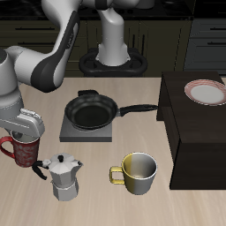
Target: Place the red mug on the plate
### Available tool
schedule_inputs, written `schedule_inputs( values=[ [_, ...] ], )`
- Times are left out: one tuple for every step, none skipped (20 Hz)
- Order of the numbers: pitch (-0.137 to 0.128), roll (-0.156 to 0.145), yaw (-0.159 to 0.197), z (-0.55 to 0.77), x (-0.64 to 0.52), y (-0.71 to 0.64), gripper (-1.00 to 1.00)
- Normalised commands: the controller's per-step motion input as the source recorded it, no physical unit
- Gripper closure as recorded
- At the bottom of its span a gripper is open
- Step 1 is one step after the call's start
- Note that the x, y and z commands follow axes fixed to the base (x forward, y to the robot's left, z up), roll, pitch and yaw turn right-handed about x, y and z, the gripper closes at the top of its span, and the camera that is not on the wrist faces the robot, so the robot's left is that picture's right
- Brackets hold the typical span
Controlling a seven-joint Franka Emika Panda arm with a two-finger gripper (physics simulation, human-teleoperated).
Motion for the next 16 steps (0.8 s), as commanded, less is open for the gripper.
schedule_inputs(
  values=[
    [-0.001, -0.086, 0.017, 0.23, -0.04, -0.07, 1.00],
    [-0.039, 0.057, 0.001, 0.26, -0.04, 0.09, 1.00],
    [-0.010, -0.007, 0.032, 0.22, -0.04, 0.00, 1.00],
    [-0.045, -0.025, 0.007, 0.34, -0.08, 0.11, 1.00],
    [-0.031, 0.041, 0.032, 0.26, 0.03, 0.08, 1.00],
    [-0.033, 0.000, 0.037, 0.35, -0.09, 0.15, 1.00],
    [-0.052, -0.004, -0.007, 0.38, -0.16, 0.17, 1.00],
    [-0.053, 0.067, 0.069, 0.36, -0.14, 0.34, 1.00],
    [-0.019, 0.006, 0.026, 0.34, -0.12, 0.26, 1.00],
    [-0.085, 0.073, 0.045, 0.64, -0.39, 0.57, 1.00],
    [-0.018, -0.046, 0.004, 0.36, -0.13, 0.16, 1.00],
    [0.000, 0.000, 0.000, 0.00, 0.15, -0.04, 1.00],
    [-0.063, -0.003, 0.028, 0.41, -0.25, 0.32, 1.00],
    [-0.114, -0.014, 0.106, 0.89, -0.55, 0.53, 1.00],
    [0.000, 0.000, 0.000, 0.00, 0.13, -0.05, 1.00],
    [-0.115, 0.062, 0.018, 0.77, -0.59, 0.53, 1.00]
  ],
)
